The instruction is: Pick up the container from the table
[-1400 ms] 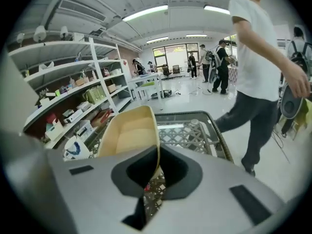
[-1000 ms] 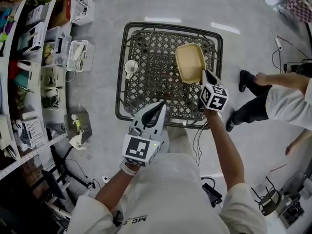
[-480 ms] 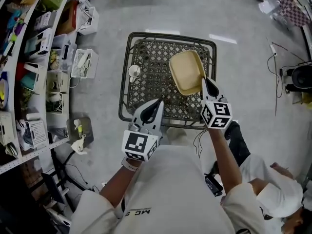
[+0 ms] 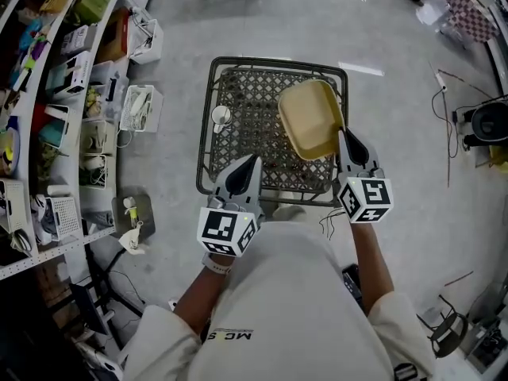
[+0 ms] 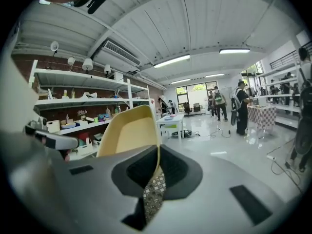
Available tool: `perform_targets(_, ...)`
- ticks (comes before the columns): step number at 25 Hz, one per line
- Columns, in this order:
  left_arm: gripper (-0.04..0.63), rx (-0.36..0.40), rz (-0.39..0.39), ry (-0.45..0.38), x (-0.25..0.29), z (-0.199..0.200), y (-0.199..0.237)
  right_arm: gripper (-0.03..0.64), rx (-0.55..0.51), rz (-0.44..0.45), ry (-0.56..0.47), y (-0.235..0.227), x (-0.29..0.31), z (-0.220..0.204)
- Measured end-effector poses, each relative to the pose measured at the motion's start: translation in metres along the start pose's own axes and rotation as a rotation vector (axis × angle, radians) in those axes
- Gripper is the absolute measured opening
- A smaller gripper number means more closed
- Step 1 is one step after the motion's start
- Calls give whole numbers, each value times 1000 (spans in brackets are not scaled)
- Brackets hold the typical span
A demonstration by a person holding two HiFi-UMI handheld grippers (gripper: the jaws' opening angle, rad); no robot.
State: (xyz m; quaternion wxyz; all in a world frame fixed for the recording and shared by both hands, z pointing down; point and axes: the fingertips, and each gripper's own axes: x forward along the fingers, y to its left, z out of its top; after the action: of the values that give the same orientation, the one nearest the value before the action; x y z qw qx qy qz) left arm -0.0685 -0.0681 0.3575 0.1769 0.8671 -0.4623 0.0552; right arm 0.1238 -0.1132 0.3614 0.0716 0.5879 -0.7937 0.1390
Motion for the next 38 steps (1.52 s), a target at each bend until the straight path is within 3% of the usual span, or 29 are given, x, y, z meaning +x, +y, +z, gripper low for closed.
perform_targets(11, 20, 38, 34, -57, -13, 21, 5, 31, 5, -19, -62, -4, -51, 18)
perform_targets(19, 20, 42, 6, -47, -13, 22, -4, 31, -20, -11, -62, 6, -59, 22)
perform_targets(38, 20, 67, -54, -42, -11, 26, -18, 31, 30, 53, -28, 20, -70, 15)
